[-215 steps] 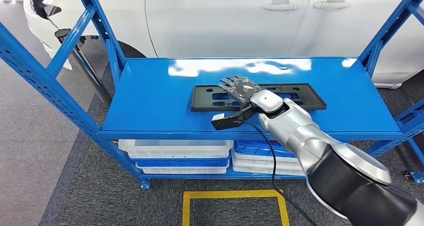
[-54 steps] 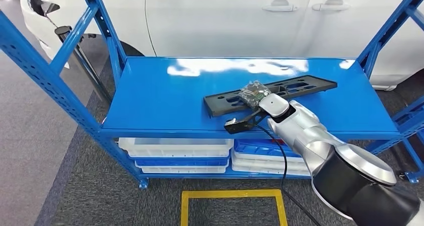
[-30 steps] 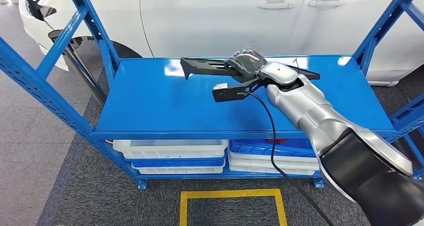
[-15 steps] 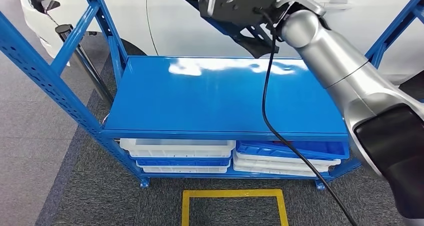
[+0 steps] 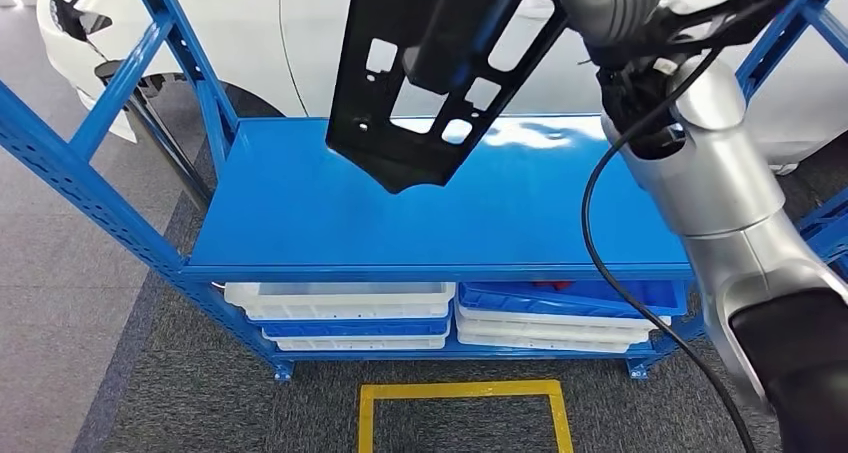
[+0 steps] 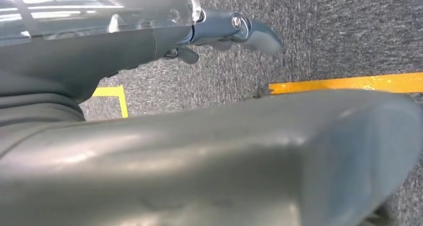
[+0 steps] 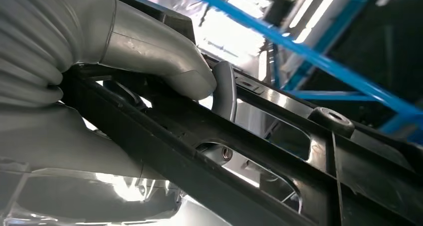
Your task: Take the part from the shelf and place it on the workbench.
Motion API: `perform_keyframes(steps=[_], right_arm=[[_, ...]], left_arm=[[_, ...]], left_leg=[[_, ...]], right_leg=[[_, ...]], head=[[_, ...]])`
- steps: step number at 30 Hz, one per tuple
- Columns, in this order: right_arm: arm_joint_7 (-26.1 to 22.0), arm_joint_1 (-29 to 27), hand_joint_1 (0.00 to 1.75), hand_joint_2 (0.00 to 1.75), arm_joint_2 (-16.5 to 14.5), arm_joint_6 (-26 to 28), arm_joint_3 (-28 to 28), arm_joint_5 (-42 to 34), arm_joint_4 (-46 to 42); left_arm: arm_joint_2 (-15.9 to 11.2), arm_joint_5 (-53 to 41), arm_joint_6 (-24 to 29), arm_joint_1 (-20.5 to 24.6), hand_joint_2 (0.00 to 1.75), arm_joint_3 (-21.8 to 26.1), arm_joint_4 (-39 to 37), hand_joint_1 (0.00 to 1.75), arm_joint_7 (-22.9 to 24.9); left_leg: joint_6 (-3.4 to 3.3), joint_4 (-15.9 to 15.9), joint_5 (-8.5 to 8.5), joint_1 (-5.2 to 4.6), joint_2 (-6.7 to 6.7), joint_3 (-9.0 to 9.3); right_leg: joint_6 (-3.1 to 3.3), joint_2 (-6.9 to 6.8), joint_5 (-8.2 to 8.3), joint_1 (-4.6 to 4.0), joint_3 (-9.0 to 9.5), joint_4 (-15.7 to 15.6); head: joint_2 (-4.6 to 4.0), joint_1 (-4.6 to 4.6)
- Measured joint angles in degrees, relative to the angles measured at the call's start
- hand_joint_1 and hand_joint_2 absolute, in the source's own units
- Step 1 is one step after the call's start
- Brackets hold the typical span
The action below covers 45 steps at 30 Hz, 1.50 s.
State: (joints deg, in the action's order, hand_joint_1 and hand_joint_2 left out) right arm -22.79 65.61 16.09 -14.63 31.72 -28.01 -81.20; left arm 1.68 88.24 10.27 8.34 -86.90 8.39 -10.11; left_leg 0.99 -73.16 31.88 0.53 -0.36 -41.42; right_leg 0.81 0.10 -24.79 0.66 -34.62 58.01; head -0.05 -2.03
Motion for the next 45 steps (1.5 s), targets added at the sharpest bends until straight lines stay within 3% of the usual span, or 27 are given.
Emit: perform_keyframes(steps=[1,2,5,7,10,12,14,16,17,18,19,21,22,26,28,30,31,32,34,36,37,41,43,45], right_arm=[[-0.33,-1.72,1.75,1.75,0.00,-0.44,-0.64,-1.15,-1.04],[-0.83,-4.05,1.75,1.75,-0.01,-1.02,-1.47,-2.46,-2.38],[-3.47,-13.46,1.75,1.75,-0.42,-3.50,-4.54,-5.72,-7.44],[-5.24,-19.50,1.75,1.75,-1.41,-4.95,-5.72,-5.93,-10.25],[-6.86,-27.67,1.75,1.75,-3.54,-5.59,-6.02,-4.29,-14.02],[-7.44,-31.69,1.75,1.75,-4.75,-5.22,-5.95,-3.28,-16.41],[-7.61,-34.81,1.75,1.75,-6.01,-4.82,-5.73,-2.99,-18.32],[-7.28,-37.72,1.75,1.75,-7.59,-4.37,-5.27,-3.29,-19.66],[-6.95,-38.92,1.75,1.75,-8.45,-4.07,-4.95,-3.57,-20.13],[-6.61,-39.83,1.75,1.75,-9.32,-3.81,-4.60,-3.83,-20.50],[-6.31,-40.47,1.75,1.75,-10.13,-3.59,-4.22,-4.04,-20.84],[-5.99,-41.43,1.75,1.75,-11.60,-3.23,-3.55,-4.19,-21.43],[-5.93,-41.89,1.75,1.75,-12.16,-3.07,-3.30,-4.18,-21.72],[-5.51,-44.08,1.75,1.75,-13.89,-2.85,-3.03,-3.83,-23.20],[-5.15,-45.07,1.75,1.75,-14.66,-2.88,-3.01,-3.40,-24.18],[-4.71,-46.07,1.75,1.75,-15.24,-2.85,-3.00,-3.01,-24.81],[-4.39,-46.52,1.75,1.75,-15.51,-2.75,-3.00,-2.84,-24.97],[-4.02,-46.83,1.75,1.75,-15.80,-2.57,-3.00,-2.71,-25.08],[-3.28,-47.08,1.75,1.75,-16.55,-2.00,-2.99,-2.53,-25.32],[-2.74,-47.08,1.75,1.75,-17.42,-1.49,-2.98,-2.28,-25.59],[-2.48,-47.08,1.75,1.75,-17.83,-1.25,-2.97,-2.09,-25.70],[-1.79,-47.23,1.75,1.75,-18.95,-0.64,-2.94,-1.14,-26.17],[-1.47,-47.46,1.75,1.75,-19.32,-0.41,-2.96,-0.47,-26.76],[-1.18,-47.99,1.75,1.75,-19.50,-0.23,-2.99,0.05,-27.17]], left_arm=[[0.00,0.05,0.13,-0.05,0.00,0.05,0.00,0.00,0.04],[0.00,0.14,0.34,-0.09,0.00,0.09,0.00,0.00,0.09],[0.00,0.44,1.17,-0.21,0.00,0.45,0.00,0.00,0.31],[0.01,0.56,1.65,-0.33,0.00,0.83,0.00,0.00,0.62],[0.03,0.54,1.97,-0.49,0.00,1.05,0.00,0.00,1.10],[0.04,0.42,1.99,-0.41,0.00,1.07,0.00,0.00,1.38],[0.05,0.32,2.04,-0.34,0.00,1.07,0.00,0.00,1.72],[0.07,0.32,2.20,-0.33,0.00,1.07,0.00,0.00,2.07],[0.08,0.34,2.28,-0.31,0.00,1.07,0.00,0.00,2.17],[0.11,0.37,2.40,-0.26,0.00,1.07,0.00,0.00,2.22],[0.15,0.38,2.51,-0.17,0.00,1.07,0.00,0.00,2.22],[0.22,0.38,2.71,0.09,0.00,1.07,0.00,0.00,2.18],[0.24,0.35,2.78,0.18,0.00,1.07,0.00,0.00,2.15],[0.27,0.04,2.79,0.24,0.00,1.07,0.00,0.00,2.16],[0.26,-0.19,2.75,0.24,0.00,1.06,0.00,0.00,2.21],[0.26,-0.26,2.74,0.18,0.00,1.05,0.00,0.00,2.22],[0.26,-0.27,2.74,0.13,0.44,1.04,0.00,0.00,2.22],[0.26,-0.27,2.74,0.09,0.87,1.04,0.00,0.00,2.21],[0.25,-0.34,2.82,0.10,1.75,1.04,0.00,0.00,2.00],[0.22,-0.68,2.94,0.21,1.75,1.00,0.00,0.00,1.46],[0.22,-0.96,2.99,0.26,1.75,0.96,0.00,0.00,1.16],[0.22,-2.00,3.60,0.31,1.75,0.50,0.00,0.00,0.70],[0.23,-2.23,4.01,0.49,1.75,0.15,0.00,0.00,0.66],[0.23,-2.34,4.12,0.65,1.75,-0.08,0.00,0.00,0.65]], left_leg=[[-0.03,-1.18,-0.15,0.01,0.00,-0.63],[-0.13,-0.12,-1.35,0.01,0.00,-0.15],[-0.79,10.73,-6.38,-0.10,-0.02,5.21],[-1.18,14.46,-6.96,-0.33,-0.08,7.05],[-1.96,15.17,-7.12,-0.24,-0.14,7.36],[-2.61,15.71,-7.47,0.01,-0.12,7.51],[-2.89,15.75,-7.55,-0.03,-0.11,7.44],[-2.89,15.68,-7.51,-0.05,-0.12,7.41],[-2.83,15.60,-7.47,-0.04,-0.12,7.40],[-2.72,15.47,-7.40,-0.02,-0.12,7.41],[-2.54,15.27,-7.29,-0.02,-0.12,7.39],[-1.99,14.79,-7.00,-0.21,-0.14,7.25],[-1.67,14.65,-6.91,-0.29,-0.14,7.19],[-0.33,13.92,-6.21,-0.07,-0.10,6.89],[0.20,9.03,-3.10,0.11,-0.04,4.84],[0.59,1.32,0.55,0.17,-0.03,1.51],[0.69,-1.20,1.28,0.18,-0.02,0.44],[0.70,-1.49,0.84,0.18,-0.02,0.39],[0.42,4.45,-2.66,0.18,-0.01,3.47],[-0.13,12.07,-5.37,0.00,-0.03,7.31],[-0.41,14.14,-5.86,-0.12,-0.05,8.28],[-1.68,15.27,-6.25,-0.07,-0.07,8.46],[-2.29,15.64,-6.58,0.12,0.03,8.50],[-2.50,15.63,-6.62,0.01,0.06,8.37]], right_leg=[[0.03,0.00,-0.04,-0.07,0.07,0.02],[0.02,-0.01,-0.11,-0.14,0.21,0.03],[-0.30,-0.15,-0.45,-0.42,0.72,0.10],[-0.77,-0.16,-0.48,-0.56,0.66,0.09],[-1.63,-0.14,-0.78,-0.57,0.56,0.19],[-2.09,-0.11,-3.07,-0.46,-0.83,3.39],[-2.38,-0.07,-6.73,-0.23,-4.09,10.56],[-2.69,-0.08,-8.08,0.02,-6.57,15.71],[-2.77,-0.10,-7.22,0.16,-6.42,15.31],[-2.79,-0.11,-5.52,0.31,-5.18,12.72],[-2.74,-0.12,-3.60,0.43,-3.18,8.75],[-2.35,-0.08,-1.45,0.37,-0.01,2.40],[-2.06,-0.04,-1.24,0.24,0.63,1.03],[-0.54,-0.06,-0.87,0.13,0.74,0.30],[0.03,-0.19,-0.63,0.24,0.86,-0.03],[0.22,-0.22,-0.63,0.13,0.82,-0.02],[0.25,-0.22,-0.64,0.09,0.81,0.00],[0.25,-0.20,-0.65,0.06,0.81,0.03],[0.16,-0.10,-0.71,0.05,0.93,0.11],[-0.21,-0.03,-0.82,-0.13,0.96,0.27],[-0.48,-0.02,-0.83,-0.22,0.91,0.31],[-1.70,-0.05,-1.24,-0.22,0.58,0.75],[-2.15,-0.05,-4.03,-0.11,-1.25,4.97],[-2.39,-0.05,-7.76,-0.05,-4.79,12.73]], head=[[0.00,0.00],[-0.01,0.00],[-0.01,0.01],[-0.01,0.01],[-0.01,0.01],[-0.01,0.02],[-0.01,0.02],[-0.01,0.02],[0.00,0.02],[0.00,0.02],[0.00,0.02],[-0.01,0.02],[-0.01,0.02],[-0.01,0.01],[0.00,0.01],[-0.01,0.00],[-0.01,0.00],[-0.01,0.00],[-0.01,0.00],[-0.01,0.01],[-0.01,0.01],[-0.01,0.01],[-0.01,0.02],[-0.01,0.02]])
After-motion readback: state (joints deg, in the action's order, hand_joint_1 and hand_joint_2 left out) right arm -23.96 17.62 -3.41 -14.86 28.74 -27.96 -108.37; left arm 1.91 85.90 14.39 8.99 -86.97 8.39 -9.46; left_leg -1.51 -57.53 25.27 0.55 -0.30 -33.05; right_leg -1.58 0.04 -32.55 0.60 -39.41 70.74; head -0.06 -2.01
